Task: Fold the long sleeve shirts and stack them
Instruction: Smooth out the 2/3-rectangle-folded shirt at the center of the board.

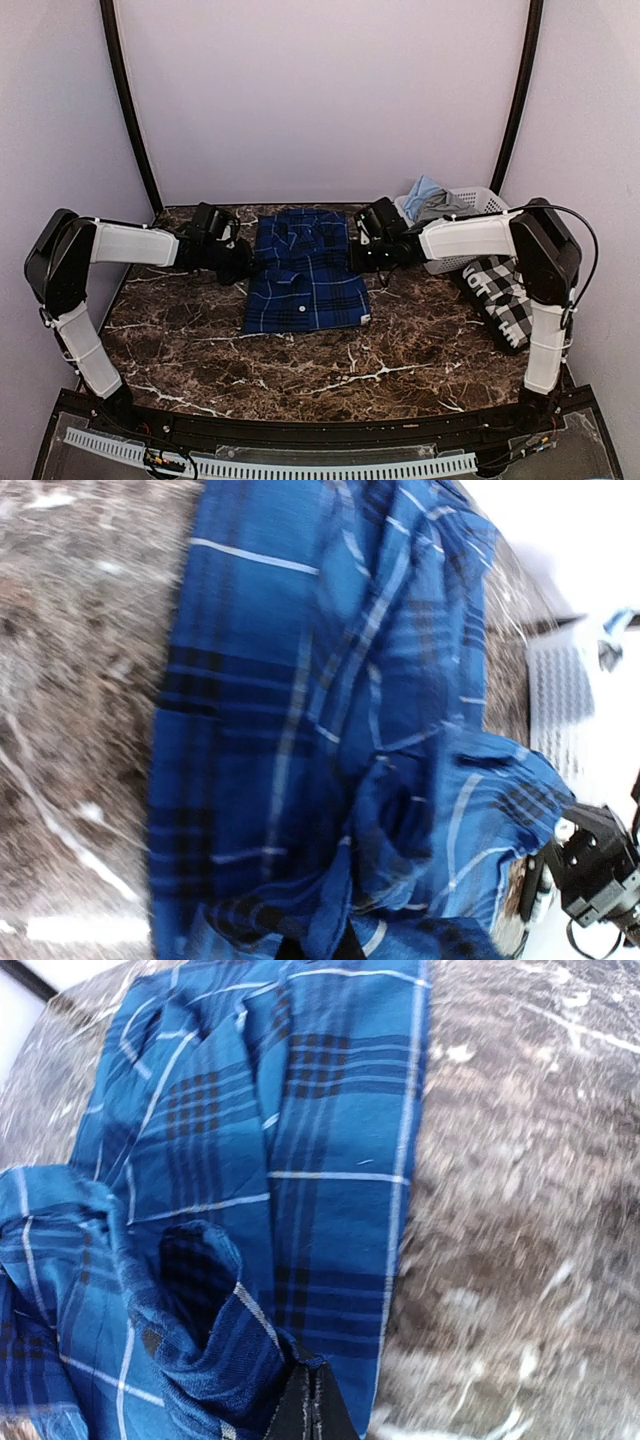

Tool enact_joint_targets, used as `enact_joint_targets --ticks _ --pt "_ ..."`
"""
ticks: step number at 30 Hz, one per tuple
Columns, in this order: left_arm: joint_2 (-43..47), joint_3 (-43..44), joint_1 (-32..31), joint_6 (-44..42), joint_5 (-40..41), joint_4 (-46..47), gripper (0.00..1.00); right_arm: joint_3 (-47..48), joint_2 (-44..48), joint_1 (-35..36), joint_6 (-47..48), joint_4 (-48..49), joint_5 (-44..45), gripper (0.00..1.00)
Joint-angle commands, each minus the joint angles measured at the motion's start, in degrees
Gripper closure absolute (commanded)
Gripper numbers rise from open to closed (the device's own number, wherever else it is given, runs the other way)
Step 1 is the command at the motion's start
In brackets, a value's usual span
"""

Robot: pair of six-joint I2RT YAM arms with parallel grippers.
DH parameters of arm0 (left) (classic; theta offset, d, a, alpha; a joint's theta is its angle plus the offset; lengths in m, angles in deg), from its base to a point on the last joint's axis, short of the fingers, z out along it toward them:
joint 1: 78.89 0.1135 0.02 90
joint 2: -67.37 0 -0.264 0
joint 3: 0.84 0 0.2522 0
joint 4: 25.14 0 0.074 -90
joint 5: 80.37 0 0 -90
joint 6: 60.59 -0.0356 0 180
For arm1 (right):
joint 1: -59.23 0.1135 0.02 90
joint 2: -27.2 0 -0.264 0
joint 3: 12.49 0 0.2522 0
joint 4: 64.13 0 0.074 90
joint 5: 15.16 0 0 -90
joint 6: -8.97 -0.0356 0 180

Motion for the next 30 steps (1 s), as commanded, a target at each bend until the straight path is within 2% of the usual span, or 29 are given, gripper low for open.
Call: enact_joint_targets --ticks 1,4,6,7,9,12,15,18,22,27,30 --pt "-1.2 2.6 1.5 2.9 0.8 -1.7 1.0 4.5 -3.0 -2.8 1.3 1.5 0.3 1.0" --pt "-1.1 2.1 1.5 3.9 2.4 -0.6 1.0 6.0 -4.9 -3.7 1.8 0.4 0.4 1.0" --pt "-1.2 2.0 1.5 3.2 2.3 1.2 0.9 6.7 -5.5 -3.9 2.5 -0.2 0.3 0.97" --pt "-1.2 1.9 1.5 2.8 2.1 2.4 0.83 7.1 -5.6 -4.0 2.9 -0.7 0.3 0.91" --pt "-1.0 1.8 1.5 1.9 1.7 3.9 0.75 7.8 -5.6 -4.1 3.8 -1.7 0.8 0.77" --pt "-0.9 2.8 1.5 0.4 1.4 4.5 0.65 9.3 -5.0 -4.4 5.1 -3.6 2.6 0.61" --pt "-0.2 3.9 1.6 -0.9 1.5 4.6 0.54 10.6 -3.8 -5.1 6.1 -5.7 3.9 0.54" --pt "1.3 4.5 2.1 -2.1 1.9 4.3 0.42 10.5 -1.2 -5.3 6.9 -6.8 4.7 0.52" --pt "1.6 5.7 3.4 -4.3 -0.8 5.5 0.35 7.9 2.3 -4.7 6.7 -6.5 3.3 0.52" --pt "0.7 8.2 3.5 -6.7 -2.9 4.5 0.36 3.8 5.6 -1.6 6.8 -4.4 1.0 0.57" --pt "1.4 8.5 3.5 -7.2 -3.6 3.1 0.43 2.1 5.5 0.0 6.6 -2.5 -3.5 0.64"
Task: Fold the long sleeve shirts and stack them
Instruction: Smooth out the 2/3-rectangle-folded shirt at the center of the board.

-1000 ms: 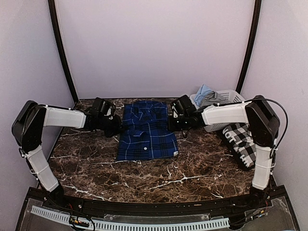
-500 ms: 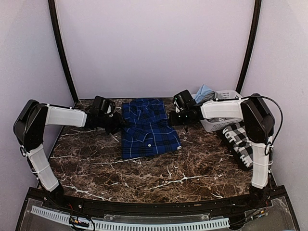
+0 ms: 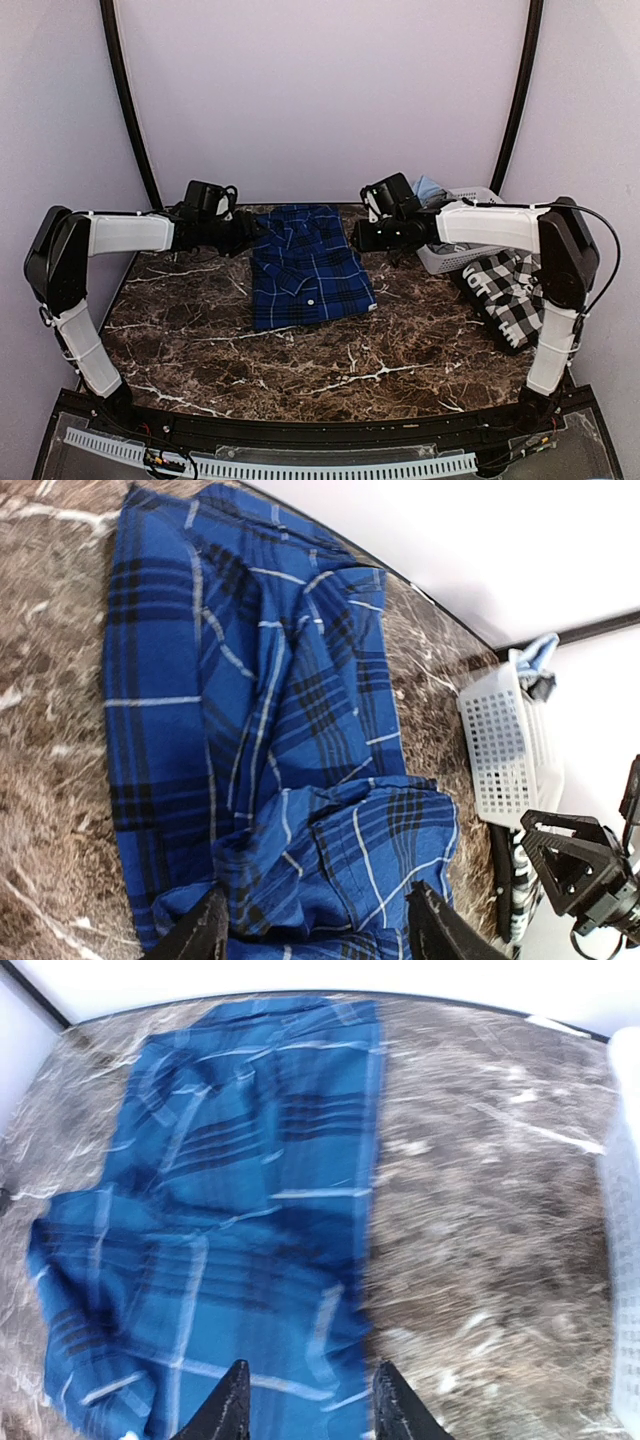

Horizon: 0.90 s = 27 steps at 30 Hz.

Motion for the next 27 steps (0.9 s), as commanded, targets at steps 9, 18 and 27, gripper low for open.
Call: enact_joint_targets --ticks 9,18,27 --pt "12.3 -8.6 -1.6 -3.3 -1.9 -3.9 0.74 -1.3 -4.9 2.0 0.7 4.6 -7.3 0.83" --pt "19.0 -19.9 -7.6 -0.6 0.2 -4.6 0.83 10.0 -16.7 -3.0 3.0 1.6 -11.2 0.87" --pt "11.2 -18.4 -12.5 0.2 -2.8 0.6 0.84 14.4 -18.4 -4.2 3.1 -1.9 -10.6 0.86"
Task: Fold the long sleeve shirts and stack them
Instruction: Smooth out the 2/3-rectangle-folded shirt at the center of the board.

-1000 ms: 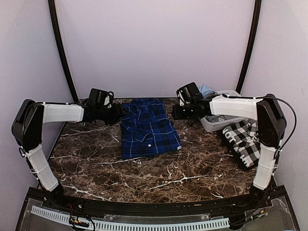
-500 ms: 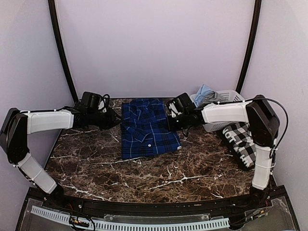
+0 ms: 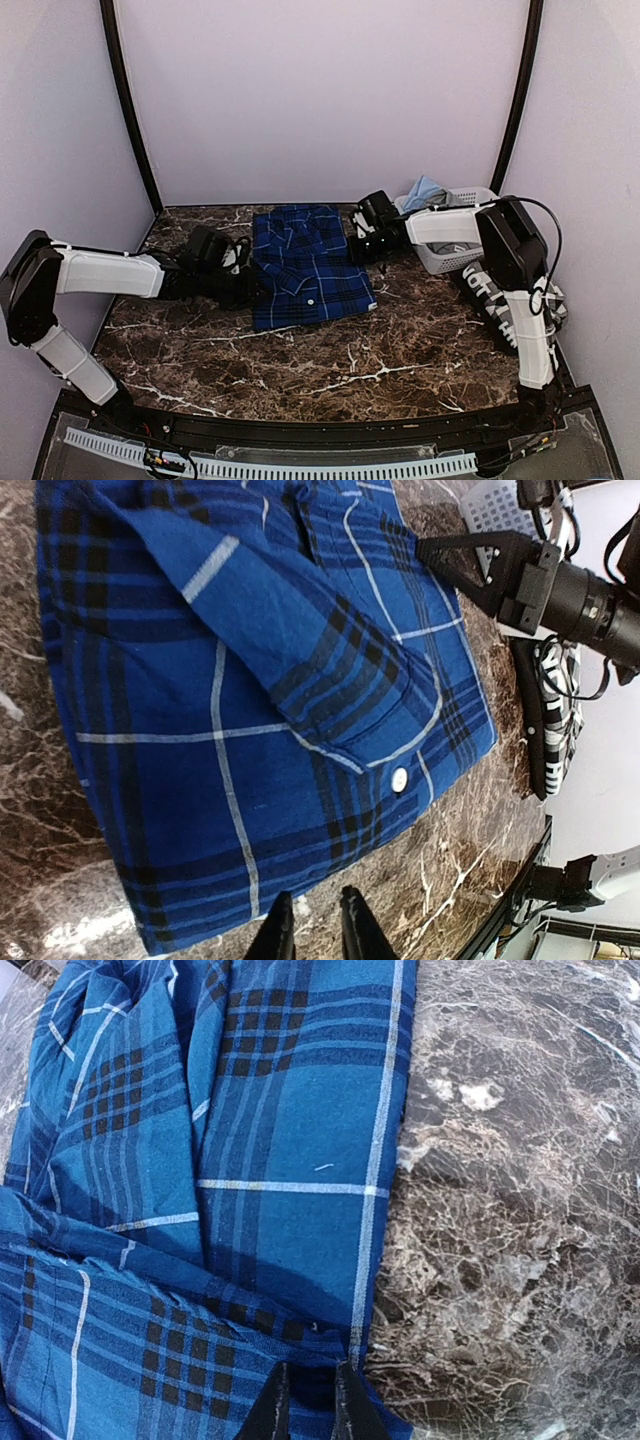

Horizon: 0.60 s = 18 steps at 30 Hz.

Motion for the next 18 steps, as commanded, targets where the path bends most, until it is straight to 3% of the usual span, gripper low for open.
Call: enact_joint_targets --ticks 1,10,18 --pt "-5.1 2.4 -1.3 0.1 -1.5 2.9 0.84 1.8 2.6 -0.2 0.5 -1.1 -0.2 0.85" --pt "-19.2 17.4 -0.6 -3.7 2.4 0.7 0.82 -4.4 14.5 1.7 0.3 -1.8 2.0 0.82" --pt "-30.6 32.8 4.9 -6.2 6.1 -2.6 0.8 -14.0 27.1 5.9 -0.6 -2.1 5.5 0.79"
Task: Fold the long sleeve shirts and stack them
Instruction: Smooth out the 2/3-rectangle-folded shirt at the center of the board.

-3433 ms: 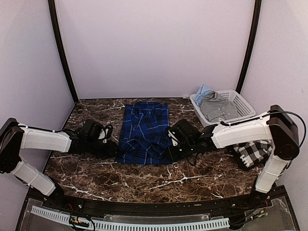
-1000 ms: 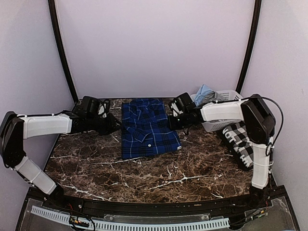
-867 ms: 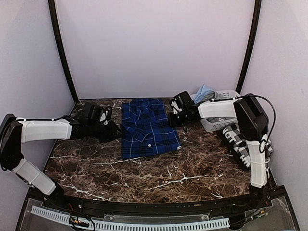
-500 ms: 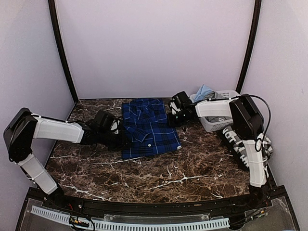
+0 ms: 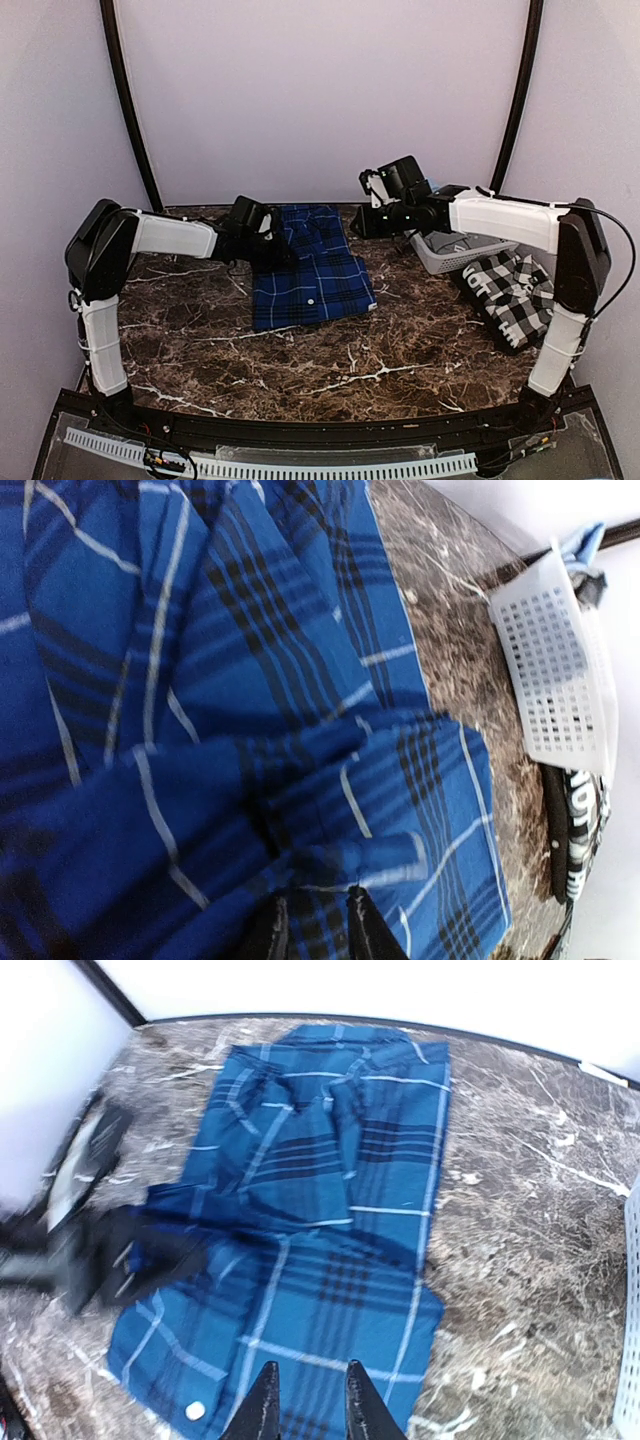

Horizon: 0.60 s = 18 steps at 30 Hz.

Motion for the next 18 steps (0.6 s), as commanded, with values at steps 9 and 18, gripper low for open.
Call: enact_joint_targets --ticks 9,18 --pt "-12.3 13.1 5.5 -4.0 0.0 -5.5 0.8 -10.4 8.9 4.3 -0.9 1.5 3.1 0.76" --pt "-6.7 22.7 5.8 -9.7 4.8 -16.1 0.66 -7.8 2.0 4.3 0.9 3.5 2.4 0.76"
